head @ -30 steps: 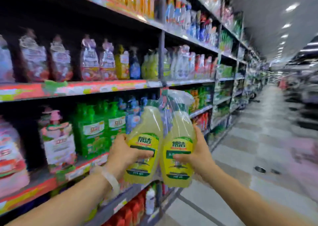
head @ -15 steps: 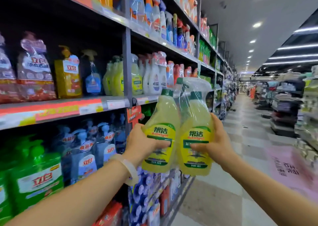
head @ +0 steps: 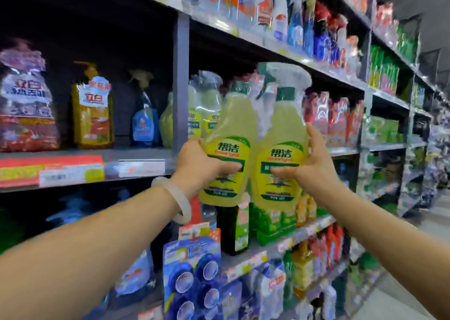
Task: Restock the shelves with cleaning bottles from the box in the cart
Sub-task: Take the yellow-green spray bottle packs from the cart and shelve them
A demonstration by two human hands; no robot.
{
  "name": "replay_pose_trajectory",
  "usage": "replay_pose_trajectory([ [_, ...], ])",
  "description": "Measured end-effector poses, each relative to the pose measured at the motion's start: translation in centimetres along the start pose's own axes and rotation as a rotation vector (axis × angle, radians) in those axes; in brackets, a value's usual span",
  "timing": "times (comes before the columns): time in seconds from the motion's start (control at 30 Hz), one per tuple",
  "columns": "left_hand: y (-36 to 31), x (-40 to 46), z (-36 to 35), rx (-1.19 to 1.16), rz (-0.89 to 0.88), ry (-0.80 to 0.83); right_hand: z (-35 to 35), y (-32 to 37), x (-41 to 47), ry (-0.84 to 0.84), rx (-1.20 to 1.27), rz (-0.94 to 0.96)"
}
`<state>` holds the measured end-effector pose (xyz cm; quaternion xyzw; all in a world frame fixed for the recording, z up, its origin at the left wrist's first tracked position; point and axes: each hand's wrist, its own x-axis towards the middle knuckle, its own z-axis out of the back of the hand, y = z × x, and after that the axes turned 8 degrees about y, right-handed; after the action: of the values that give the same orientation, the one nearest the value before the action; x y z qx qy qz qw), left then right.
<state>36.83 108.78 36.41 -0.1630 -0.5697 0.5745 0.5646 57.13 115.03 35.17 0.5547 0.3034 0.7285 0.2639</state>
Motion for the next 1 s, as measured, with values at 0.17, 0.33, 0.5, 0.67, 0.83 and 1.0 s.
replay_pose_trajectory([
  [0.17, -3.3, 7.2, -0.6, 0.054, -0.033, -0.176, 0.2, -0.9, 12.2, 0.128, 0.041, 0.157],
  [0.33, -4.4, 11.3, -0.3, 0.227, -0.022, -0.316, -1.3, -2.0, 18.9, 0.184, -0.005, 0.287],
  [0.5, -3.8, 13.5, -0.2, 0.570, -0.070, -0.414, -3.2, -4.1, 22.1, 0.210, 0.019, 0.288],
  [0.67, -3.5, 15.3, -1.4, 0.721, -0.066, -0.466, -3.6, -5.6, 24.5, 0.214, 0.033, 0.269],
  [0.83, -3.2, 16.6, -3.0, 0.877, 0.012, -0.470, -4.5, -7.6, 25.6, 0.215, 0.088, 0.212],
  [1.0, -3.2, 17.9, -3.8, 1.033, 0.159, -0.449, -5.9, -8.6, 26.6, 0.202, -0.043, 0.221],
])
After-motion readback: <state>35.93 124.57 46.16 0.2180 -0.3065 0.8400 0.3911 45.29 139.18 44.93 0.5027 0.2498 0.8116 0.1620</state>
